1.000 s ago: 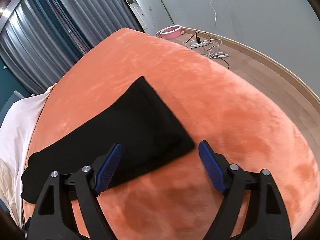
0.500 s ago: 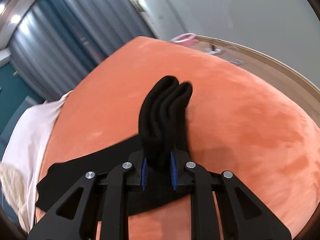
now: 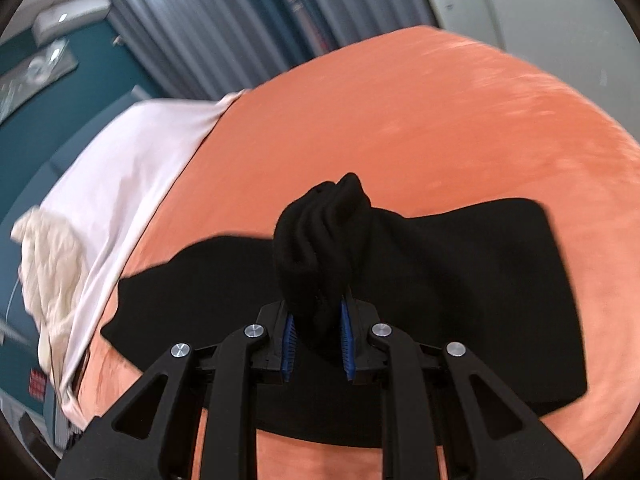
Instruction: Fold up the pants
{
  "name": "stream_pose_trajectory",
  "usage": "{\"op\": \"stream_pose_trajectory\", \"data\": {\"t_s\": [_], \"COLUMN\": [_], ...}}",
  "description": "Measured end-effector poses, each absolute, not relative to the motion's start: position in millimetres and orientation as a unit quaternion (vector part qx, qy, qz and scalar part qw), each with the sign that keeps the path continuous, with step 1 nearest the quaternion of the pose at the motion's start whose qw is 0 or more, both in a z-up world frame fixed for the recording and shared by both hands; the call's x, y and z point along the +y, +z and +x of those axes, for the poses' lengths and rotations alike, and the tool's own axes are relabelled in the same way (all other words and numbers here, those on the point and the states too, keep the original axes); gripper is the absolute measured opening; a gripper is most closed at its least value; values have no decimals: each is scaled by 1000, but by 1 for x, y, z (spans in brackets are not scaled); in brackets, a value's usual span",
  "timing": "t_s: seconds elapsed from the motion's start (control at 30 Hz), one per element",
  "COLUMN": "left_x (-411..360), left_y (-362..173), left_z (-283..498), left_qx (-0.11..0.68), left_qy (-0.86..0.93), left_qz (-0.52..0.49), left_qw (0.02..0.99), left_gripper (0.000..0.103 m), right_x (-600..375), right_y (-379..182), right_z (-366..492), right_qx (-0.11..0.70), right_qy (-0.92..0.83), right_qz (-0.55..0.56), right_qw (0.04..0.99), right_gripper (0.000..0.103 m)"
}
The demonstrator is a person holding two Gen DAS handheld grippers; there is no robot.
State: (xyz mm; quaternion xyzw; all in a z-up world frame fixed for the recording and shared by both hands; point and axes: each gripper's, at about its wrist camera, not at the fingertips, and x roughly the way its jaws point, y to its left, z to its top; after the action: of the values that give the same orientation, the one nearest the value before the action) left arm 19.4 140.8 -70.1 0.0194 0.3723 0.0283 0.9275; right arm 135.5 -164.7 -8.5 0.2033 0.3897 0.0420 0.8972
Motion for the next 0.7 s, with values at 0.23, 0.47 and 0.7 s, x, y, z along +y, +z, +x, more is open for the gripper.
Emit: {"op": "stream_pose_trajectory", "data": {"t_s": [0.23, 0.47, 0.7], "left_x": [177, 199, 206], "left_y": [-71, -77, -82], "left_z": [22, 29, 31], "left_qx": [370, 374, 379], "left_qy": [38, 43, 36], "left_qz": [0, -18, -25], "left_qw": [928, 926, 924], "left_gripper": [86, 86, 86], "right_x": [-101, -70, -52], "right_y": [-36, -59, -59], "right_z": [155, 166, 167], "right_qx": [428, 449, 444], "right_qy": [55, 34, 14], "right_qz": [163, 103, 41], "right_qw": [887, 887, 895], "right_gripper": [17, 18, 23]}}
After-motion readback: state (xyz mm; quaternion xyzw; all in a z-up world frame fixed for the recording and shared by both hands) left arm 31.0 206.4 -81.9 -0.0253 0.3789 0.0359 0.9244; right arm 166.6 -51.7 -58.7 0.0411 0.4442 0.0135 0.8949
